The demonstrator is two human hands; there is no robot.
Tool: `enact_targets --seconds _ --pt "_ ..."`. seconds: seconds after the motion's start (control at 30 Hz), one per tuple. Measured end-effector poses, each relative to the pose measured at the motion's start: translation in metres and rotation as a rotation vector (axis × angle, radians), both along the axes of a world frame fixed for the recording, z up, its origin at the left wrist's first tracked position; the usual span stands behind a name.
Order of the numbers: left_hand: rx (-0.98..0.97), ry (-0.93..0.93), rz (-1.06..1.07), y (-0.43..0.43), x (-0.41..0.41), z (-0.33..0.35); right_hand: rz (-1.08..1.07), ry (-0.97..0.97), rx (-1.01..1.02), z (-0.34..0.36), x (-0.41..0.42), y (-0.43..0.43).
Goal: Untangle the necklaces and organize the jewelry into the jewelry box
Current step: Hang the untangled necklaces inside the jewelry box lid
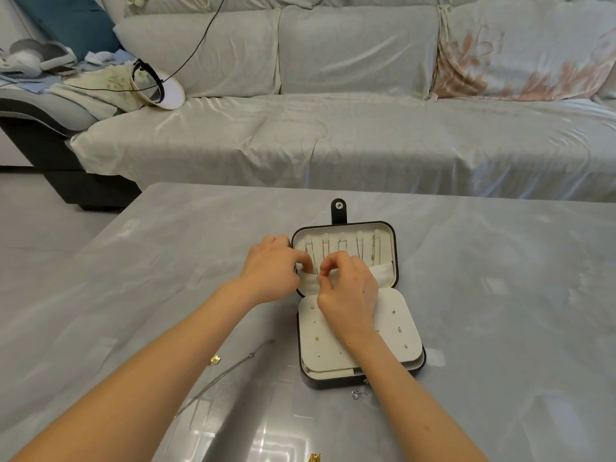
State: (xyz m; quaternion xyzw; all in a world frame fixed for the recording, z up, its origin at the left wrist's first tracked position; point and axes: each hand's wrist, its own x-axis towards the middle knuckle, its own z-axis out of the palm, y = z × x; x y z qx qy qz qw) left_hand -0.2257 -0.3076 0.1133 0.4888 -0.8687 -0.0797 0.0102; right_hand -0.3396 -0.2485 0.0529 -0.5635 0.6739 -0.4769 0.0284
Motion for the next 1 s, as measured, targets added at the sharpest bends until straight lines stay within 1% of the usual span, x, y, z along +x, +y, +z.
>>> enact_targets --seconds 0.1,0.17,0.23,0.33,0.43,0.53,0.63,0.73,0.87,1.0 --pt "0.045 0.197 0.052 0.001 0.003 -0.002 0.012 -0.009 -0.006 0.0 -0.001 0.001" --pt "0.046 0.312 0.092 0.003 0.007 -0.007 0.019 -0.038 0.053 0.002 -0.002 0.0" --pt "0.06 0.419 0.147 0.006 0.01 -0.011 0.012 -0.041 0.155 0.004 -0.003 -0.003" --pt "0.132 0.541 0.195 0.011 0.011 -0.02 -0.004 0.069 0.298 0.008 -0.005 -0.01" --pt "0.182 0.595 0.226 0.015 0.011 -0.027 0.002 0.135 0.368 0.011 -0.008 -0.016" --pt "0.205 0.562 0.226 0.019 0.01 -0.031 0.045 0.137 0.395 0.013 -0.01 -0.018" --pt "0.177 0.519 0.237 0.023 0.019 -0.031 0.084 0.146 0.384 0.021 -0.011 -0.015" --pt "0.149 0.368 0.25 0.03 0.042 -0.026 0.109 0.113 0.3 0.044 -0.01 -0.007" --pt "0.142 0.136 0.251 0.047 0.083 -0.027 0.116 0.114 0.125 0.068 0.0 0.022" --pt "0.194 0.044 0.315 0.061 0.12 -0.032 0.143 0.108 0.076 0.066 0.021 0.055"
